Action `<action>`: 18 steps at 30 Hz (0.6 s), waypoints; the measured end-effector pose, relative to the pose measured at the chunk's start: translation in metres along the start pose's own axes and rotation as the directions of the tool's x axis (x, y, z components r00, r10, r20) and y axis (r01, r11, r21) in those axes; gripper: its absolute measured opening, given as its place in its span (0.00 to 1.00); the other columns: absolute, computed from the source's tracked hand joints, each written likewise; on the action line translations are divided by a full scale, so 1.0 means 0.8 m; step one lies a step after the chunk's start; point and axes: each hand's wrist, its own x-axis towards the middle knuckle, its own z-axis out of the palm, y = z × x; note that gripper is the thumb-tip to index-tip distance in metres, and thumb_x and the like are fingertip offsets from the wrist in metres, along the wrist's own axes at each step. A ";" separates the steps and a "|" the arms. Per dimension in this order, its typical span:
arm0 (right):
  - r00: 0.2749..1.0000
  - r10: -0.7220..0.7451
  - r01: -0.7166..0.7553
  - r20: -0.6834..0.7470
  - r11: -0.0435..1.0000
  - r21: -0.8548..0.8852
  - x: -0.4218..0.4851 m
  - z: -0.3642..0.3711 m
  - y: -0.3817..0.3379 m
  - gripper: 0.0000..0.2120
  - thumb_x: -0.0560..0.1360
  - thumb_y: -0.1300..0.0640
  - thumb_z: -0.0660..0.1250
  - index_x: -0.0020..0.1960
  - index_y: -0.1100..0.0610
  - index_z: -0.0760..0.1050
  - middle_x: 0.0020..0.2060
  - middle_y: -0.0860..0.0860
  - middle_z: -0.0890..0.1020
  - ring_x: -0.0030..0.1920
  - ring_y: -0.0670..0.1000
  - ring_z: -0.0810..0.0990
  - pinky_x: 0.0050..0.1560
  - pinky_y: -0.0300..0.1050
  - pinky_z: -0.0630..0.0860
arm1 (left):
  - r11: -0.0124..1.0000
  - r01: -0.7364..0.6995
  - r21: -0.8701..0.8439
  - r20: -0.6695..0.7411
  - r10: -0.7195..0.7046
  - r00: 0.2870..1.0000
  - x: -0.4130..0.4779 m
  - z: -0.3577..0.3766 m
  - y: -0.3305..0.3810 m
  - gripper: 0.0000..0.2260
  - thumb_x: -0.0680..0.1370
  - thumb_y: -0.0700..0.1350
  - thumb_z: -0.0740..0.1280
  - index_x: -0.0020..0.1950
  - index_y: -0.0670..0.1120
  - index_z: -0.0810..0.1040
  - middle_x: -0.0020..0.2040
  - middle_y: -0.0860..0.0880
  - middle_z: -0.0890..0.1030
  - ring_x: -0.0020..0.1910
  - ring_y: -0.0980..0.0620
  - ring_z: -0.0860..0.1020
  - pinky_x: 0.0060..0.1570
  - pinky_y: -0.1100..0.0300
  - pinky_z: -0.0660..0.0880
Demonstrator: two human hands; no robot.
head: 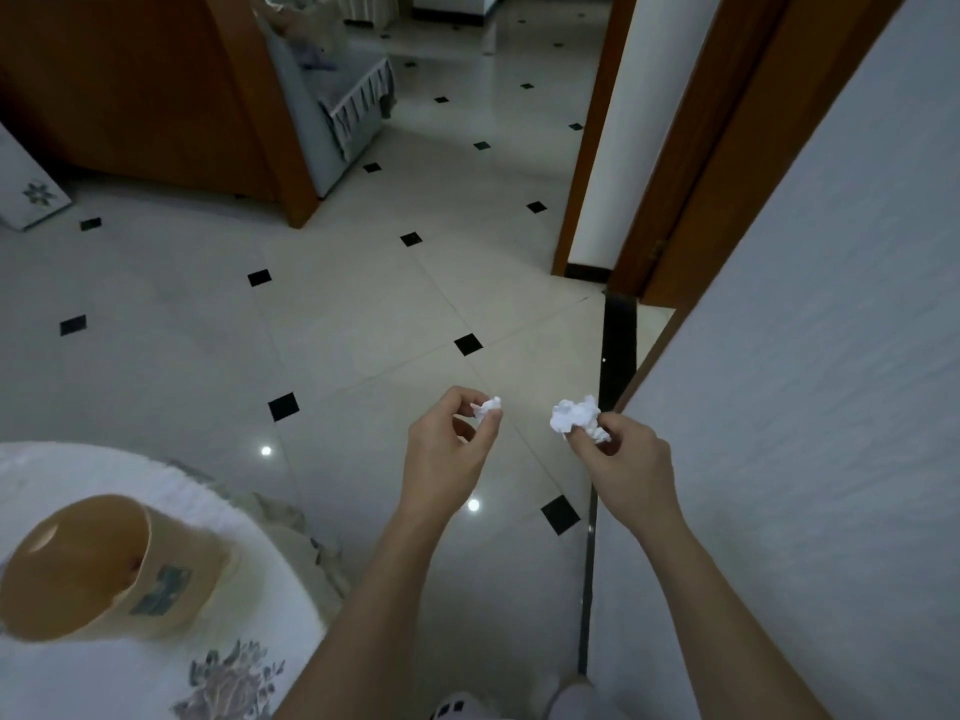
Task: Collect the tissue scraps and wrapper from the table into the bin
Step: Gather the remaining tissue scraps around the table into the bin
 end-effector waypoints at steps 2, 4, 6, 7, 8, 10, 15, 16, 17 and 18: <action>1.000 0.004 -0.004 0.018 1.000 0.015 0.029 0.010 0.001 0.23 0.74 0.47 0.72 0.31 0.58 0.67 0.23 0.45 0.68 0.26 0.44 0.66 0.27 0.34 0.62 | 1.000 0.005 0.011 -0.018 -0.005 1.000 0.022 0.003 -0.001 0.06 0.77 0.53 0.70 0.44 0.53 0.79 0.42 0.55 0.79 0.34 0.57 0.76 0.34 0.66 0.72; 0.998 -0.009 0.008 0.055 1.000 0.009 0.063 0.022 0.004 0.22 0.75 0.45 0.71 0.33 0.61 0.70 0.25 0.50 0.71 0.26 0.44 0.67 0.27 0.34 0.62 | 0.999 0.020 0.026 -0.046 -0.019 0.999 0.045 0.005 -0.006 0.06 0.77 0.54 0.69 0.44 0.53 0.79 0.42 0.55 0.79 0.35 0.56 0.77 0.35 0.65 0.73; 0.995 -0.024 0.023 0.099 1.000 0.008 0.101 0.034 0.006 0.22 0.74 0.43 0.70 0.34 0.61 0.72 0.27 0.55 0.75 0.27 0.44 0.68 0.30 0.38 0.64 | 0.999 0.031 0.039 -0.086 -0.028 0.996 0.070 0.006 -0.011 0.06 0.77 0.53 0.69 0.44 0.53 0.79 0.43 0.54 0.80 0.36 0.56 0.77 0.36 0.63 0.74; 0.993 -0.024 0.023 0.117 1.000 0.015 0.123 0.041 0.006 0.23 0.74 0.42 0.69 0.34 0.60 0.73 0.28 0.55 0.76 0.27 0.44 0.69 0.31 0.41 0.65 | 0.998 0.033 0.047 -0.106 -0.028 0.994 0.084 0.006 -0.014 0.05 0.77 0.53 0.69 0.44 0.53 0.79 0.43 0.54 0.80 0.36 0.56 0.77 0.36 0.62 0.75; 0.991 -0.026 0.024 0.133 0.999 0.023 0.145 0.047 0.004 0.23 0.74 0.41 0.69 0.34 0.60 0.73 0.28 0.56 0.76 0.27 0.45 0.69 0.31 0.42 0.65 | 0.998 0.036 0.056 -0.124 -0.029 0.992 0.099 0.007 -0.016 0.05 0.77 0.53 0.69 0.44 0.53 0.79 0.42 0.55 0.80 0.36 0.56 0.77 0.36 0.63 0.75; 0.986 -0.035 0.030 0.165 0.999 0.034 0.192 0.063 -0.003 0.23 0.74 0.41 0.69 0.34 0.60 0.73 0.27 0.55 0.75 0.26 0.44 0.68 0.30 0.42 0.64 | 0.996 0.057 0.073 -0.168 -0.044 0.985 0.131 0.007 -0.020 0.04 0.77 0.52 0.69 0.44 0.54 0.79 0.42 0.56 0.80 0.36 0.57 0.77 0.34 0.64 0.75; 0.958 -0.089 0.079 0.274 0.996 0.047 0.321 0.098 -0.036 0.22 0.73 0.44 0.71 0.33 0.60 0.71 0.24 0.46 0.68 0.26 0.44 0.66 0.28 0.36 0.61 | 0.987 0.133 0.086 -0.306 -0.101 0.947 0.224 0.013 -0.016 0.04 0.77 0.51 0.70 0.43 0.55 0.78 0.41 0.56 0.80 0.36 0.58 0.77 0.34 0.66 0.74; 0.949 -0.102 0.091 0.298 0.995 0.050 0.347 0.103 -0.041 0.21 0.73 0.44 0.71 0.34 0.60 0.72 0.24 0.47 0.69 0.26 0.44 0.66 0.27 0.36 0.62 | 0.984 0.151 0.096 -0.332 -0.111 0.937 0.242 0.015 -0.014 0.04 0.77 0.51 0.70 0.43 0.56 0.78 0.41 0.56 0.80 0.36 0.58 0.77 0.34 0.65 0.74; 0.940 -0.115 0.104 0.320 0.993 0.051 0.371 0.107 -0.046 0.20 0.72 0.44 0.71 0.35 0.60 0.73 0.25 0.48 0.70 0.27 0.44 0.67 0.28 0.36 0.63 | 0.981 0.166 0.101 -0.355 -0.121 0.927 0.258 0.017 -0.011 0.04 0.77 0.51 0.70 0.43 0.55 0.78 0.41 0.56 0.80 0.36 0.58 0.77 0.35 0.65 0.75; 0.933 -0.128 0.117 0.336 0.992 0.053 0.395 0.111 -0.052 0.20 0.72 0.44 0.71 0.36 0.61 0.75 0.26 0.50 0.71 0.27 0.44 0.67 0.28 0.36 0.64 | 0.979 0.178 0.103 -0.375 -0.127 0.918 0.274 0.019 -0.008 0.04 0.77 0.52 0.70 0.44 0.55 0.78 0.41 0.56 0.80 0.36 0.58 0.77 0.35 0.64 0.75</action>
